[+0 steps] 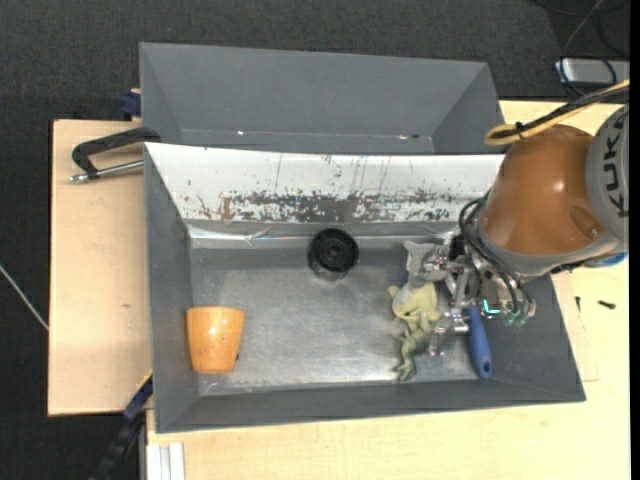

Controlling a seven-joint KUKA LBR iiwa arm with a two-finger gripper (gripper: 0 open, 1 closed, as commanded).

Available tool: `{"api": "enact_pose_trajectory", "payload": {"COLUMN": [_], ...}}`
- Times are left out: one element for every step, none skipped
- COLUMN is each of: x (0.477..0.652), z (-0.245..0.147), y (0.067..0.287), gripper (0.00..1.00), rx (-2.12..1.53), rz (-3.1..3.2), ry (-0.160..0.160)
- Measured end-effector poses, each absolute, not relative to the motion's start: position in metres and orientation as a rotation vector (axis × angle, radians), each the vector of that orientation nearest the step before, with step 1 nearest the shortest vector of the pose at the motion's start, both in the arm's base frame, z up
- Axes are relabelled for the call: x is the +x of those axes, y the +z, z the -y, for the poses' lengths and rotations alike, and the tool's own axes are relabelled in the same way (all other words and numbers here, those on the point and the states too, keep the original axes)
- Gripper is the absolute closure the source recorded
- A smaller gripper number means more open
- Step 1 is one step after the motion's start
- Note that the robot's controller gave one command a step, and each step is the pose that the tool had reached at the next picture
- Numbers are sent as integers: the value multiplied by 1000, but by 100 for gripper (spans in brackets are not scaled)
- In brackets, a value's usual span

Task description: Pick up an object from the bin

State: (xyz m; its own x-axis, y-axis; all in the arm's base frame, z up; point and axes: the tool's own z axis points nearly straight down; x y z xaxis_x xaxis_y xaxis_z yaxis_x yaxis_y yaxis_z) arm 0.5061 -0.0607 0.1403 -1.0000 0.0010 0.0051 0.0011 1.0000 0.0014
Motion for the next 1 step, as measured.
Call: {"api": "enact_pose_trajectory", "payload": {"x": [508], "z": [61], "y": [144], "gripper": [100], "rx": [1], "rz": [3144], "ry": [-1]}}
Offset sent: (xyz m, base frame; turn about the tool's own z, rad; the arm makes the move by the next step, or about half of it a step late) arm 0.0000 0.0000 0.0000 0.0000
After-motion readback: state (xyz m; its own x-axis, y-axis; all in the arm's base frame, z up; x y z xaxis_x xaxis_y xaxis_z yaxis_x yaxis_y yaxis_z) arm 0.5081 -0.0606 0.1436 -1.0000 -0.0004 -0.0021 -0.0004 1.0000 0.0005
